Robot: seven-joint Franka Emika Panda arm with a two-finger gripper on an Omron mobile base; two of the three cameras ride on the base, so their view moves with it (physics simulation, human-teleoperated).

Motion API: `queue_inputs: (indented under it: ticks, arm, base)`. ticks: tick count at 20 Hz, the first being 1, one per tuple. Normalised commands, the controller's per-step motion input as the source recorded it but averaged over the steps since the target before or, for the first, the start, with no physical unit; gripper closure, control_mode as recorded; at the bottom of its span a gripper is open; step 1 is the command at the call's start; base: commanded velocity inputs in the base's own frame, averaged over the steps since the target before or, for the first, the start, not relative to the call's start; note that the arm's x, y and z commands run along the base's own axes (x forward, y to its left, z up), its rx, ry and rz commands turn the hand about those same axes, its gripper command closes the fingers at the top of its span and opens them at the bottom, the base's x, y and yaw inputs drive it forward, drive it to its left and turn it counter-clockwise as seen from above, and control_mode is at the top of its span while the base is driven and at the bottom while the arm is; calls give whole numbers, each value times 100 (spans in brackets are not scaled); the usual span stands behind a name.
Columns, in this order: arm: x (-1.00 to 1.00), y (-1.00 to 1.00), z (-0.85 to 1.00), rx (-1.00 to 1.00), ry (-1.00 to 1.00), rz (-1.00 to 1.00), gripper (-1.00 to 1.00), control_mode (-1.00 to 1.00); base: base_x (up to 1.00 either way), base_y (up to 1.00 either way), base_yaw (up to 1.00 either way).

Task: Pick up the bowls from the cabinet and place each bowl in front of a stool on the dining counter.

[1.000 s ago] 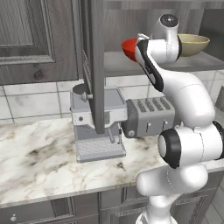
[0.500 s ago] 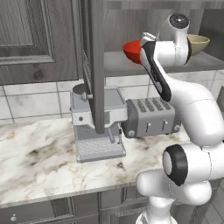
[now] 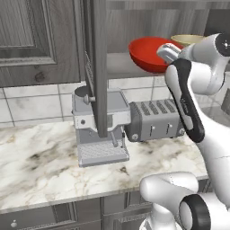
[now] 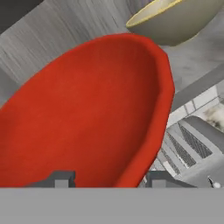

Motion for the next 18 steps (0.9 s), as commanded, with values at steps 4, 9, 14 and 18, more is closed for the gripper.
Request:
queue_inputs:
  ticks: [4,9,14,18]
  arm:
    - [-94,-16,0,12,4,16,100,-100]
    - [-85,-3,0,2,3,18,100,-100]
    - [-65,0,0,0,3,13,100,-100]
    - [-13,0,0,0,1,3,100,100]
  base:
    - [0,0,0]
    - [0,0,0]
    - [0,0,0]
    - [-40,2,8]
